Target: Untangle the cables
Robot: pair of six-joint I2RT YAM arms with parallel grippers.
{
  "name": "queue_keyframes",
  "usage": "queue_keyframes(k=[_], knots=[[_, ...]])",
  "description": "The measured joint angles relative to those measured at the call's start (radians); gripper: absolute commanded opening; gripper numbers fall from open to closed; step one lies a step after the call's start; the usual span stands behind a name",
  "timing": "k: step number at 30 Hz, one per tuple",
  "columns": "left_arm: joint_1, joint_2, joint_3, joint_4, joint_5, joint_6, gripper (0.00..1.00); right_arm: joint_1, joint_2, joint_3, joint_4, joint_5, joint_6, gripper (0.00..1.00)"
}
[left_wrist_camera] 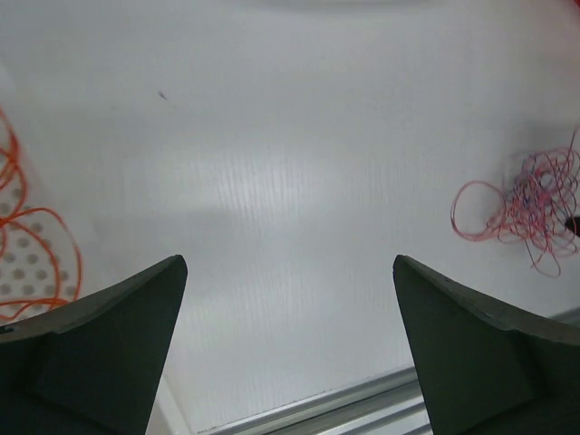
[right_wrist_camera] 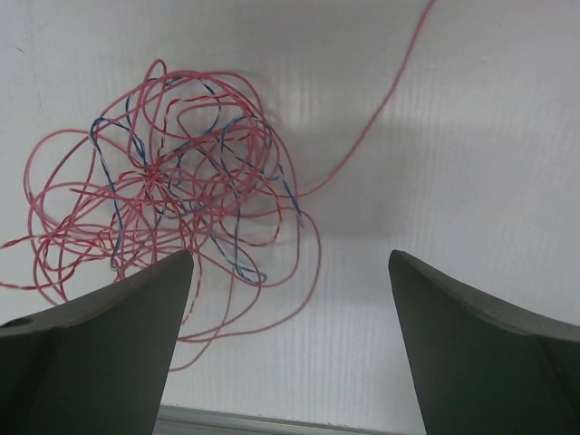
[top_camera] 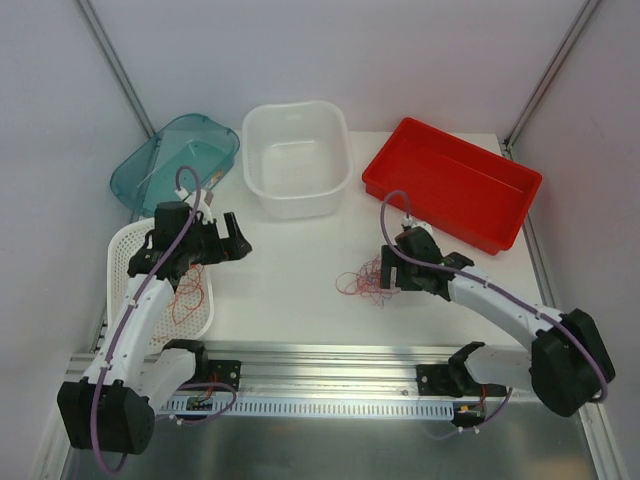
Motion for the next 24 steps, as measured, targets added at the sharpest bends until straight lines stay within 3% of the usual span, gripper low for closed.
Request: queue_keyframes(k=[5,12,17,24], knots=[[-0.065,0.000,-0.066,0.043,0.088,0.028,0.99,0.028,0.194,0.027,0.104,-0.062,0.019,0.84],[-0.064,-0.003,-0.081,0.086,0.152,0.044,0.99,0.252,0.362,0.168,0.149,-0.106,0.061,0.81],[-0.073,-0.002,-0.082,0.093,0.186,0.044,0.99,0.331,0.374,0.196,0.159,-0.120,0.090,0.80],[-0.196,0.031,-0.082,0.109,0.186,0.018,0.99,0.326,0.286,0.204,0.088,-0.078,0.092,0.75]])
